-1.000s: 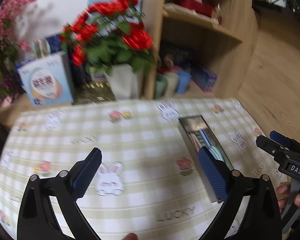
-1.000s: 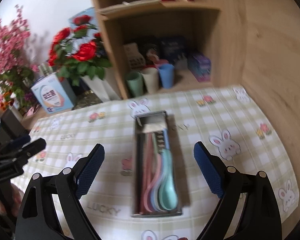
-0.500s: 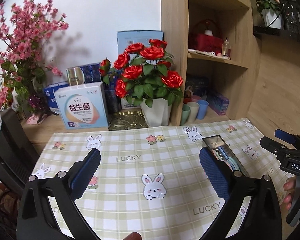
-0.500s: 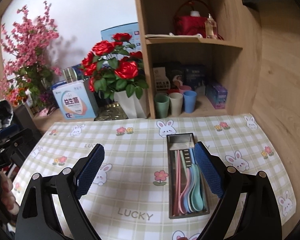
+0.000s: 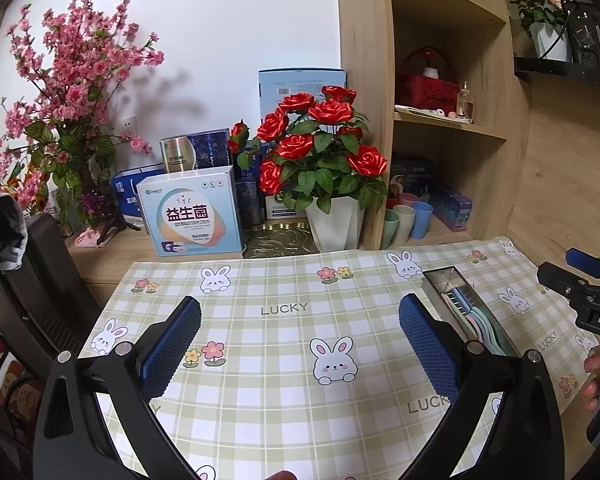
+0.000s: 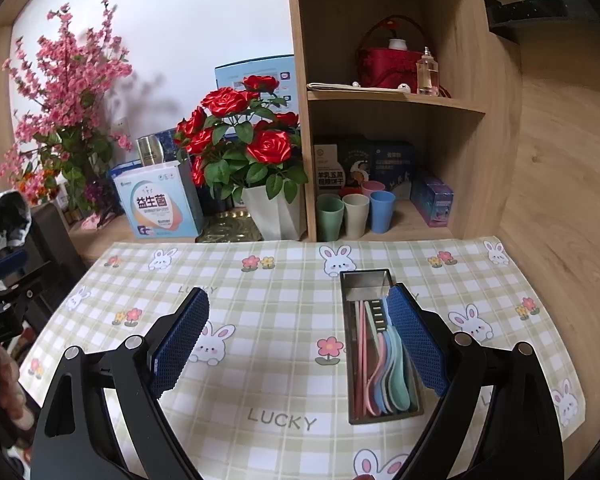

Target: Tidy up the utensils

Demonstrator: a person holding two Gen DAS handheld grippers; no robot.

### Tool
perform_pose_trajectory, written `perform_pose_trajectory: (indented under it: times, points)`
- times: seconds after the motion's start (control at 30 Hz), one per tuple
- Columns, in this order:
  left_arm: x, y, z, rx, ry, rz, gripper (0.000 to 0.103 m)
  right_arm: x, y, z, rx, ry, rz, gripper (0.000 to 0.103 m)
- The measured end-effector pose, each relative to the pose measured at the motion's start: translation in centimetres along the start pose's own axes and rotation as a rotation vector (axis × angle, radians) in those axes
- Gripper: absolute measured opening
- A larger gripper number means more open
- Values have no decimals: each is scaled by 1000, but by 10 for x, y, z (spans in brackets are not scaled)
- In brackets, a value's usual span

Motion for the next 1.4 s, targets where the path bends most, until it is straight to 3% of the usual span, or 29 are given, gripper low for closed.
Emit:
perform_pose_trajectory:
  times: [1.4]
  points:
    - [10,8,-2,20,-7,-31,97,8,-4,-2,-20,-23,14,88]
Point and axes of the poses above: each gripper's, at about its wrist camera, not at the fingertips, and x roughly against the way its jaws point, y to its left, z to its underside, the point moved 2 cm from there along -x, roughly the way its jaws point, and after that the axes turned 3 degrees about -z, right-handed, at the moved point
